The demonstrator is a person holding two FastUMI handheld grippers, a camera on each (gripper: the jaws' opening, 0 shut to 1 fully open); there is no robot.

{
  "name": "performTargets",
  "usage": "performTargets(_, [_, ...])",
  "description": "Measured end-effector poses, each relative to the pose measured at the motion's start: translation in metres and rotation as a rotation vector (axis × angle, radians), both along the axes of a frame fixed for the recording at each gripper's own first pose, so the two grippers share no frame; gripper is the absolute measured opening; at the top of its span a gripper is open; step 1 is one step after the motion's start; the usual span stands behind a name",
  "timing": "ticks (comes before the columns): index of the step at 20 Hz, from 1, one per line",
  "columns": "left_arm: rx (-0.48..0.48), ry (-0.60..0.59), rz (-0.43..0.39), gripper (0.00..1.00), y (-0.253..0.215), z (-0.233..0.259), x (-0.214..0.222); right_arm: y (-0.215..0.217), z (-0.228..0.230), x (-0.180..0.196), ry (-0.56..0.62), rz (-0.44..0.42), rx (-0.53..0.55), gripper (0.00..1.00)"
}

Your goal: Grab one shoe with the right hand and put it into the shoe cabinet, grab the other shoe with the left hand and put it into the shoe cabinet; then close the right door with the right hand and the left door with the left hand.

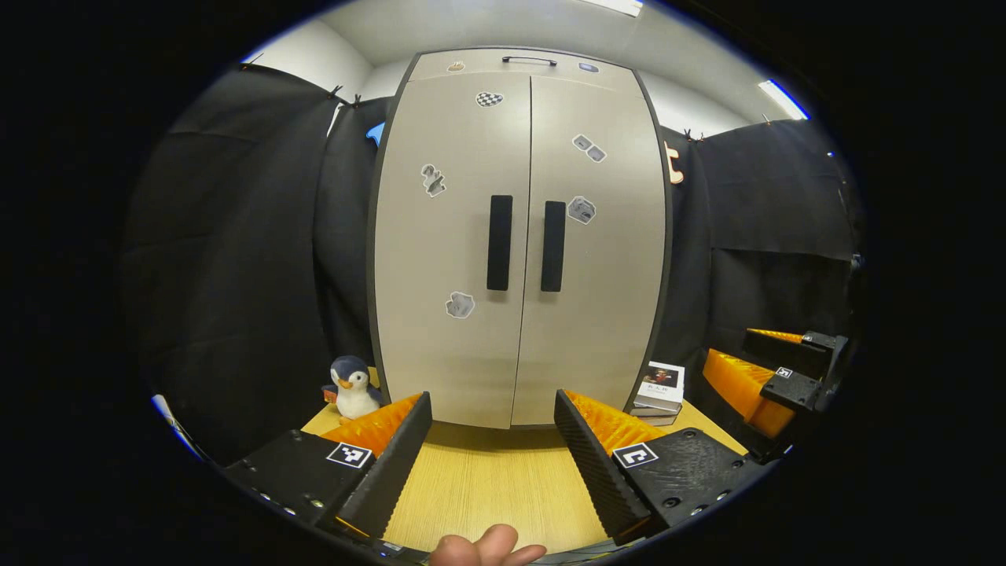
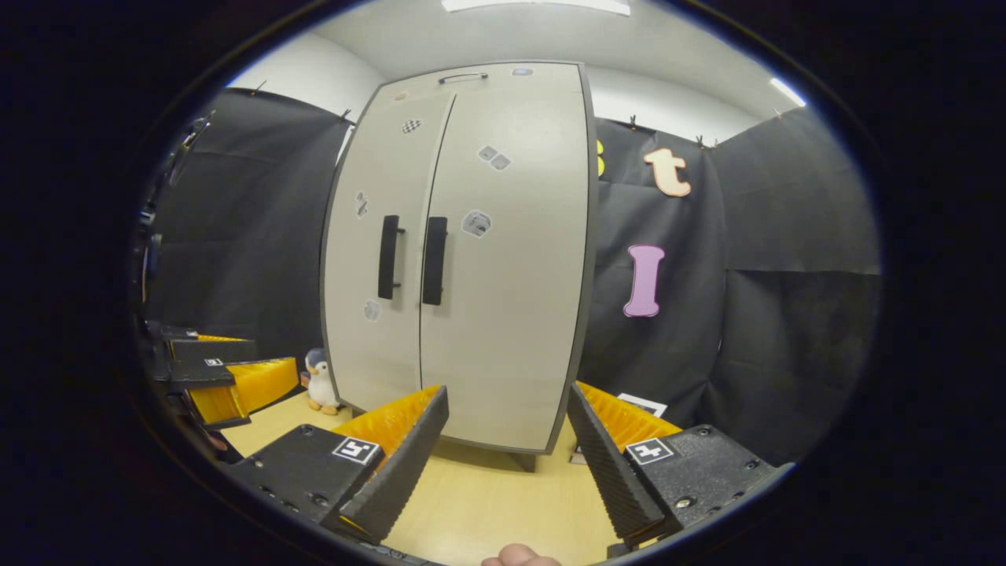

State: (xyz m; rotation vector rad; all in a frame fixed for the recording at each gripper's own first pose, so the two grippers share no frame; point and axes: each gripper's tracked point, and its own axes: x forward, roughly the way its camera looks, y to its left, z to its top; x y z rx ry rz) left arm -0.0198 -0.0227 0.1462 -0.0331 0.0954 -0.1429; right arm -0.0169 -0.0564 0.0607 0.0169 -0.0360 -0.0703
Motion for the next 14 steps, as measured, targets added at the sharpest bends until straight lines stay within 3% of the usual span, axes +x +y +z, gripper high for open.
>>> performTargets(14, [-0.001,-0.01,0.008,0.95,0.0016,-0.0002,0.0008,0.0007,-0.0011,0.0012,0.006,0.008,-0.007,0.99])
